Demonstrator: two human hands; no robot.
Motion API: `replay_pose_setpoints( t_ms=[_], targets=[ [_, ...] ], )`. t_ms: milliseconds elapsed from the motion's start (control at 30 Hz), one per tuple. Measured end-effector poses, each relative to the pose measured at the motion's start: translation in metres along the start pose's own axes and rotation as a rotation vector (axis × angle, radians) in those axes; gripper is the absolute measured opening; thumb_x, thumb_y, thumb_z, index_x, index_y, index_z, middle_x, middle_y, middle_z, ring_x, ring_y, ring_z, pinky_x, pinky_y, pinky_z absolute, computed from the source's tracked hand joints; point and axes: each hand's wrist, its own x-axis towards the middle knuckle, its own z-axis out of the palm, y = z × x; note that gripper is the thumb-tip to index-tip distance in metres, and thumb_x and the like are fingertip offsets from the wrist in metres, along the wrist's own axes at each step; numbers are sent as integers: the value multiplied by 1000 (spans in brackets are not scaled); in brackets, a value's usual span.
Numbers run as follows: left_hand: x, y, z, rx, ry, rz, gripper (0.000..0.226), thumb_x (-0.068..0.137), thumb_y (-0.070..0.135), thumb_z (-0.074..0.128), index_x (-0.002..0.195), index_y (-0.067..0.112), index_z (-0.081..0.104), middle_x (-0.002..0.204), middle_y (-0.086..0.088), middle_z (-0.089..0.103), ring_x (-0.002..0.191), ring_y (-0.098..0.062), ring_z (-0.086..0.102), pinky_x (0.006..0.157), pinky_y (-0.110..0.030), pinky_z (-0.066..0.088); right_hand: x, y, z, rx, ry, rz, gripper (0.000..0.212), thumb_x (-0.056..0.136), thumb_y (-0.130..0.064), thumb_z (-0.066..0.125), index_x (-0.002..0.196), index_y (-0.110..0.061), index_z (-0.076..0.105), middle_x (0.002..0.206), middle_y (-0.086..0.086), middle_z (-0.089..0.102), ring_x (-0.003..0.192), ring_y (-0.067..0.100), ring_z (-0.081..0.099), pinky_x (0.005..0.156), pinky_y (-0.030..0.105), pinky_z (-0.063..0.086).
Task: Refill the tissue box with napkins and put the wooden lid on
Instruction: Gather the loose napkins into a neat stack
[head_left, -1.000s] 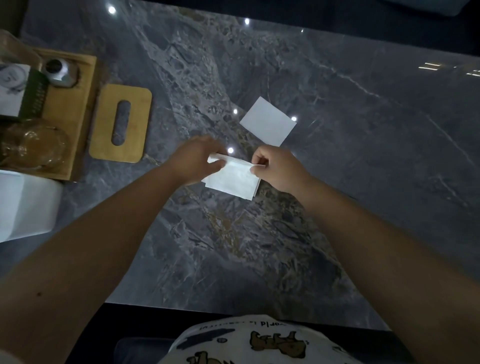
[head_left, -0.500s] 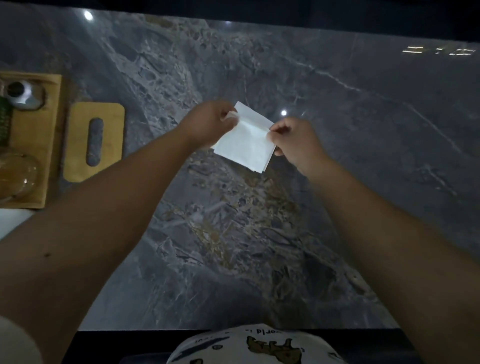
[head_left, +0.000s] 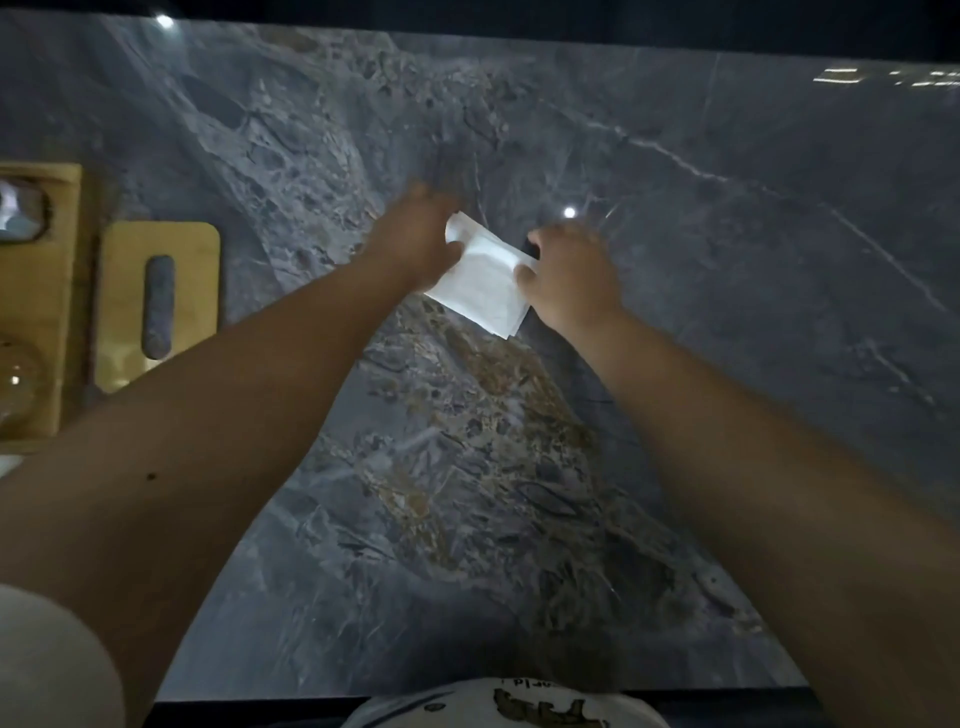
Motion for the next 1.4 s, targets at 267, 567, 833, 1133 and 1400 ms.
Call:
replay_pose_setpoints(
  t_ms=[267, 567, 833, 1133, 1400],
  targets=[
    [-12, -2, 2, 46, 24, 18, 44, 88, 27, 63, 129, 14, 53, 129, -17, 50, 108, -38, 56, 93, -46, 47, -1, -14, -4, 35, -177, 52, 31, 82, -15, 56, 112, -10, 60, 116, 16, 62, 107, 35, 58, 90, 37, 46],
    [-59, -12, 2, -149, 212, -36, 48, 85, 25, 68, 128, 12, 53, 137, -15, 41, 116, -32, 52, 99, -42, 45, -26, -18, -13, 261, -207, 16, 9, 80, -15, 58, 86, -19, 52, 84, -3, 57, 80, 20, 57, 63, 26, 35],
    [-165, 20, -18, -1214, 69, -420, 15, 92, 24, 53, 86, 16, 64, 82, -3, 64, 74, -18, 58, 55, -28, 40, -100, -50, -50, 448, 60, -50, 7, 84, -23, 57, 80, -21, 52, 70, -10, 54, 61, 5, 48, 52, 21, 34],
    [-245, 45, -41, -1839, -44, -307, 35, 100, 33, 44, 122, 10, 60, 106, -9, 71, 93, -20, 67, 85, -34, 53, -198, -104, -64, 200, 244, -478, 13, 81, -14, 68, 89, -8, 59, 91, 11, 58, 83, 31, 55, 68, 42, 47],
    [-304, 28, -41, -1553, 81, -207, 25, 98, 7, 47, 116, 11, 62, 116, -12, 70, 108, -30, 66, 90, -44, 55, -211, -93, -81, 631, -63, -241, 54, 78, -58, 60, 124, -30, 51, 122, -16, 47, 112, 2, 48, 93, 25, 43]
  ],
)
